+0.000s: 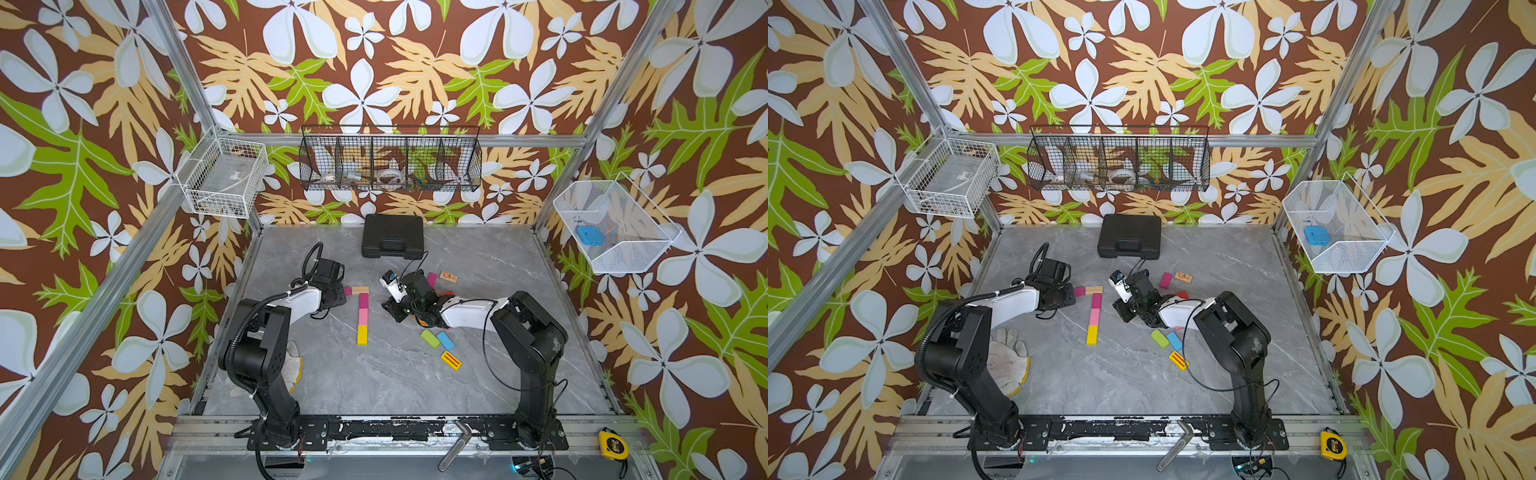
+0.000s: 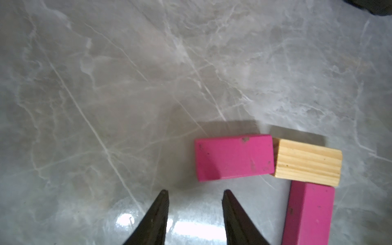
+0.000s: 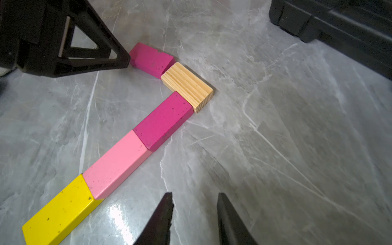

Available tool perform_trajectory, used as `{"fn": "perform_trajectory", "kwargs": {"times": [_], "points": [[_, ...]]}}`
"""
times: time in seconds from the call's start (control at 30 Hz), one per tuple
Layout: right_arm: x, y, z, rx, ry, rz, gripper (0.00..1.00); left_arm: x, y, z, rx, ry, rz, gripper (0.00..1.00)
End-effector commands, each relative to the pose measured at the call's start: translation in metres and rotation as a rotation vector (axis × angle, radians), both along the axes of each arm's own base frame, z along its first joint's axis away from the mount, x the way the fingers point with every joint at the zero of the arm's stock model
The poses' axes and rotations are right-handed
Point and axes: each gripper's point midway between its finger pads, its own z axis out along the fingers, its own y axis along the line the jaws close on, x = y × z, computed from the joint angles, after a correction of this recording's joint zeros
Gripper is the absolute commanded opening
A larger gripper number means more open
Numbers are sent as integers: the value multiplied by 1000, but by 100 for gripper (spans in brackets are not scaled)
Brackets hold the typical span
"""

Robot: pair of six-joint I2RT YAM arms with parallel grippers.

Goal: Assemble the number 7 with building blocks
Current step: Adjust the building block at the center of the board.

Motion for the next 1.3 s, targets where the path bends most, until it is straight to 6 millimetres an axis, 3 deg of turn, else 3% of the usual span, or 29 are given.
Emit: {"fn": "perform_trajectory", "kwargs": {"times": [0.0,0.43,0.93,1.27], "points": [[2,1,7,15,-16,-3,36,2,4,-1,28,9,2,45],[4,3,6,19,-13,-2,36,-6,9,-7,55,33,1,44],[3,2,5,17,-11,-2,35,2,18,-7,79,35,22,44],[5,7,9,30,-10,13,35,7,24,5,69,-7,42,44]]}}
